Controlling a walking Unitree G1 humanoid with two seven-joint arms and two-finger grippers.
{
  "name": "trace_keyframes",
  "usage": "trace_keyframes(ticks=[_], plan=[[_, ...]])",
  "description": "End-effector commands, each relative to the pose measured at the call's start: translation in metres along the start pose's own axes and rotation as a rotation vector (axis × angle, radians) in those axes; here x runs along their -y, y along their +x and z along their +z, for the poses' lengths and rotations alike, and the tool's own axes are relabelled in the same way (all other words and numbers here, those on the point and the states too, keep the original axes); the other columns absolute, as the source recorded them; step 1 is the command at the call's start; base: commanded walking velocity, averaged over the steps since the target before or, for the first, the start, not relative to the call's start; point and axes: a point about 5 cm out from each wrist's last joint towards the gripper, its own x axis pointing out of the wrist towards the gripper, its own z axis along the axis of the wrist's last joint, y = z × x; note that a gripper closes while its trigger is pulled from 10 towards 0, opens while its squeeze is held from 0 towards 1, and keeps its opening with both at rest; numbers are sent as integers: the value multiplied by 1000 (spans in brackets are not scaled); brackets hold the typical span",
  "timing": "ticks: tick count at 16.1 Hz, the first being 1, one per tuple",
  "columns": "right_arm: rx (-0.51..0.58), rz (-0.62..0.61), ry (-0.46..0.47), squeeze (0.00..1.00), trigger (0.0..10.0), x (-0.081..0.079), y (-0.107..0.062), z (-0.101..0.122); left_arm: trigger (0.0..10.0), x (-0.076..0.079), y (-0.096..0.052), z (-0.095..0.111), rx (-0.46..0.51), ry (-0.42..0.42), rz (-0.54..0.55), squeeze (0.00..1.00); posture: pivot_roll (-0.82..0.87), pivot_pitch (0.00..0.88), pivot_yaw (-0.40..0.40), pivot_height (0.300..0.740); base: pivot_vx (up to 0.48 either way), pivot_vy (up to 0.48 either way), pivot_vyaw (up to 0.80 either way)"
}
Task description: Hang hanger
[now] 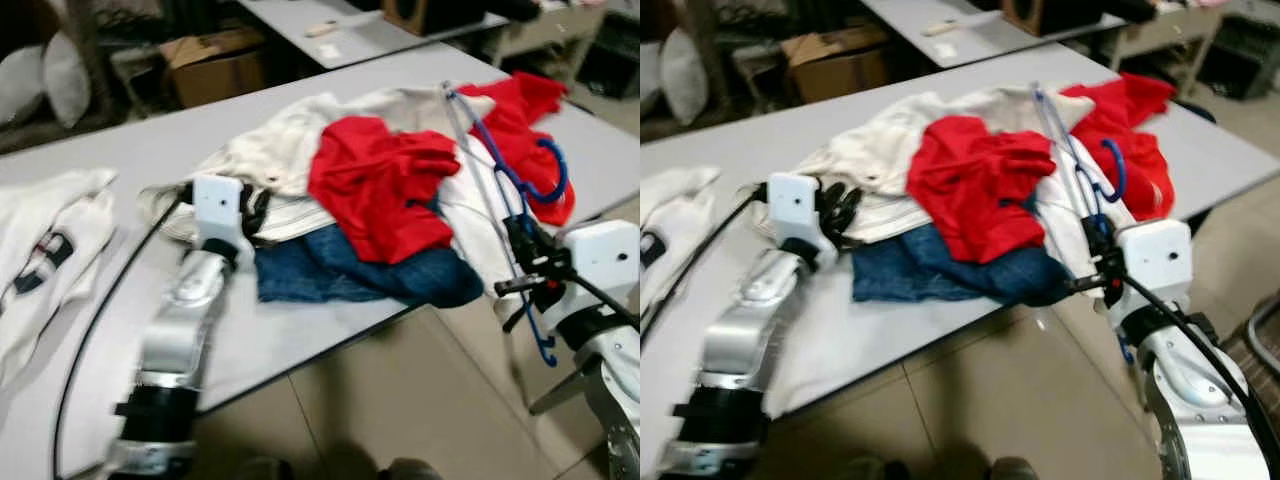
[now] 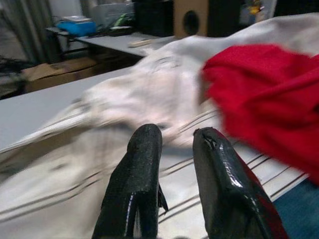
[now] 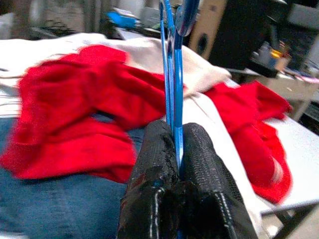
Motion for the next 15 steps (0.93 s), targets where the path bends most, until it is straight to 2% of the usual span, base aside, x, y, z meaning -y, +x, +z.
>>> trace_keyframes(ticks=[1, 2, 3, 5, 8, 9, 10, 11, 12, 15], plan=[[26, 34, -9, 0, 10000, -2, 1, 4, 10000, -1, 2, 2, 12, 65, -72, 1000, -187, 0, 38, 740, 0, 0, 0], [29, 41, -13, 0, 10000, -2, 1, 5, 10000, 0, 4, 3, 13, 106, -116, 1000, -185, 0, 35, 740, 0, 0, 0], [26, 72, -38, 0, 10000, 0, 0, 5, 10000, 8, 14, 1, -14, 298, -319, 1000, -181, 0, 30, 740, 0, 0, 0], [19, 56, -68, 0, 10000, 6, 0, 4, 10000, 13, 28, 4, -9, 403, -420, 1000, -188, 0, 28, 740, 0, 0, 0], [-2, 0, -104, 0, 10000, 18, -7, 3, 10000, 26, 60, 10, -5, 550, -435, 1000, -240, 0, 54, 740, 0, 0, 0], [-5, -6, -108, 0, 10000, 19, -10, 4, 10000, 28, 64, 9, -12, 580, -432, 1000, -254, 0, 61, 740, 0, 0, 0], [-9, -11, -115, 0, 10000, 21, -12, 4, 10000, 29, 67, 7, -26, 623, -439, 322, -283, 0, 73, 740, 0, 0, 0], [-21, -27, -132, 0, 10000, 24, -18, 4, 10000, 30, 73, 2, -63, 709, -443, 0, -298, 0, 80, 740, 0, 0, 0], [-31, -48, -145, 0, 10000, 29, -23, 4, 10000, 31, 75, -2, -93, 810, -448, 0, -314, 0, 87, 740, 0, 0, 0], [-39, -81, -166, 0, 10000, 37, -31, 7, 10000, 26, 84, 1, -114, 903, -365, 0, -359, 0, 100, 740, 0, 0, 0]])
